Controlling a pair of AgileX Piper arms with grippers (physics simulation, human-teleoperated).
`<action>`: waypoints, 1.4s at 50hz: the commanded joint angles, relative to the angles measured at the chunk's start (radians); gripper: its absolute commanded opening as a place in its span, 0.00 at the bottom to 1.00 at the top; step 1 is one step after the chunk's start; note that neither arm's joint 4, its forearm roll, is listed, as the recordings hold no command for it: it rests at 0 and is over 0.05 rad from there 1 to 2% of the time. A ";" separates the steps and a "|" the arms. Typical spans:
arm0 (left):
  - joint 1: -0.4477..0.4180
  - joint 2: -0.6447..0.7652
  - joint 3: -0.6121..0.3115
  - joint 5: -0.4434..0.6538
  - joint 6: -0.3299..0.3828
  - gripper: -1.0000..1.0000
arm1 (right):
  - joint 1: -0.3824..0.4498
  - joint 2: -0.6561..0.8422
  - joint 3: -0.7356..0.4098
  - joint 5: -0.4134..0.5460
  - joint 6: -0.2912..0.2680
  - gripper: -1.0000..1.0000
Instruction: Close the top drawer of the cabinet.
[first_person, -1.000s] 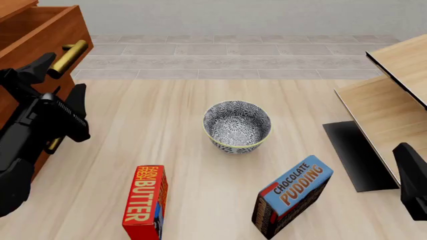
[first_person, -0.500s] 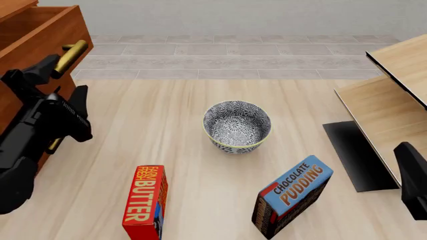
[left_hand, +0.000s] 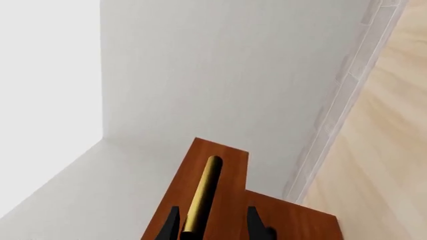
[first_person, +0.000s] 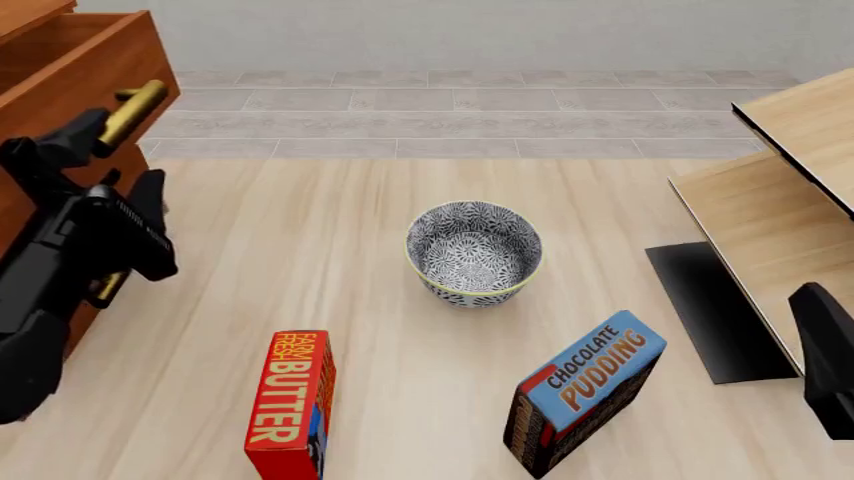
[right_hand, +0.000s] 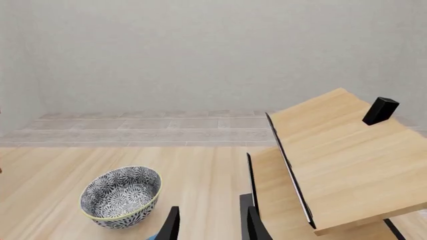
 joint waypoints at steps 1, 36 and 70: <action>0.049 0.022 -0.008 0.004 0.010 1.00 | 0.001 0.000 -0.001 0.001 0.000 1.00; 0.107 0.004 -0.005 0.004 0.017 1.00 | 0.003 0.000 0.001 0.000 0.001 1.00; 0.164 -0.012 -0.015 0.017 0.020 1.00 | 0.009 0.000 0.007 -0.002 -0.002 1.00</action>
